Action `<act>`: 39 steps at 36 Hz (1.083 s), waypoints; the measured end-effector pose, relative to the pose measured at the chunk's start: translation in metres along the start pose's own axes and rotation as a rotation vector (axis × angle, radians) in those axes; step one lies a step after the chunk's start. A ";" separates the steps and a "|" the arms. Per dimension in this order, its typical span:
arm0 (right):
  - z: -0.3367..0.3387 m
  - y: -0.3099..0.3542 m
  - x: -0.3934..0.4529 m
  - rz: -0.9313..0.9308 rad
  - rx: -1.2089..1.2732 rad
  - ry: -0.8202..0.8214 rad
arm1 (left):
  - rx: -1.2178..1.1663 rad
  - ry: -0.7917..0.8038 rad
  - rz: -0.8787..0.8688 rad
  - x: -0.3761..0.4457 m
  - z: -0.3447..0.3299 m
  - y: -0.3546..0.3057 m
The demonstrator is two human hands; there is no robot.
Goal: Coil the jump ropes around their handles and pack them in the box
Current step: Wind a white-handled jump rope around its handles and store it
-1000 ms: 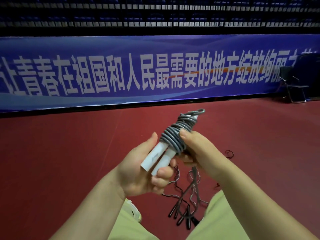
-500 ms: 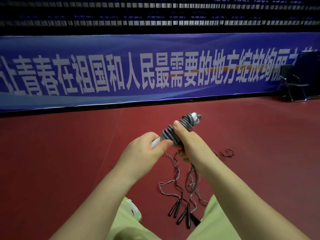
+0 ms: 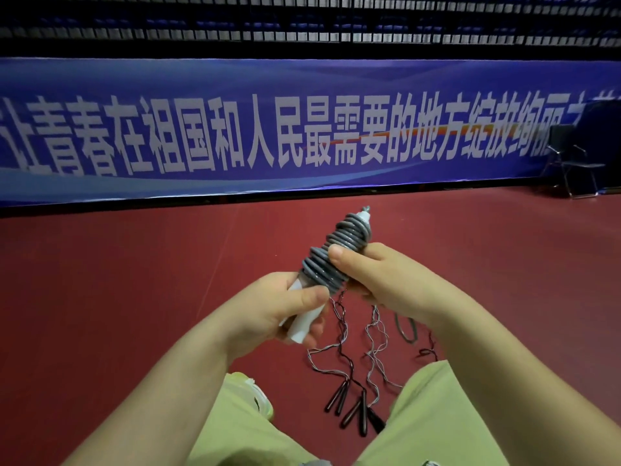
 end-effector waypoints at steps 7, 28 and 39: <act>-0.002 -0.010 0.005 -0.101 -0.055 -0.114 | 0.430 -0.262 -0.040 0.004 0.013 -0.007; -0.005 -0.029 0.006 0.026 0.315 -0.121 | 1.313 -0.610 -0.203 0.011 0.022 -0.020; 0.006 -0.021 0.010 0.013 0.167 0.114 | 0.390 -0.201 -0.170 0.016 0.009 -0.005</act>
Point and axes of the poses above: each hand's wrist, its own x-axis towards the middle knuckle, its own z-axis out of the back of the hand, y = z × x, the point moved 4 cm from there along x, towards the middle knuckle, and after that the axes turned 2 degrees about z, right-handed, at the moved point
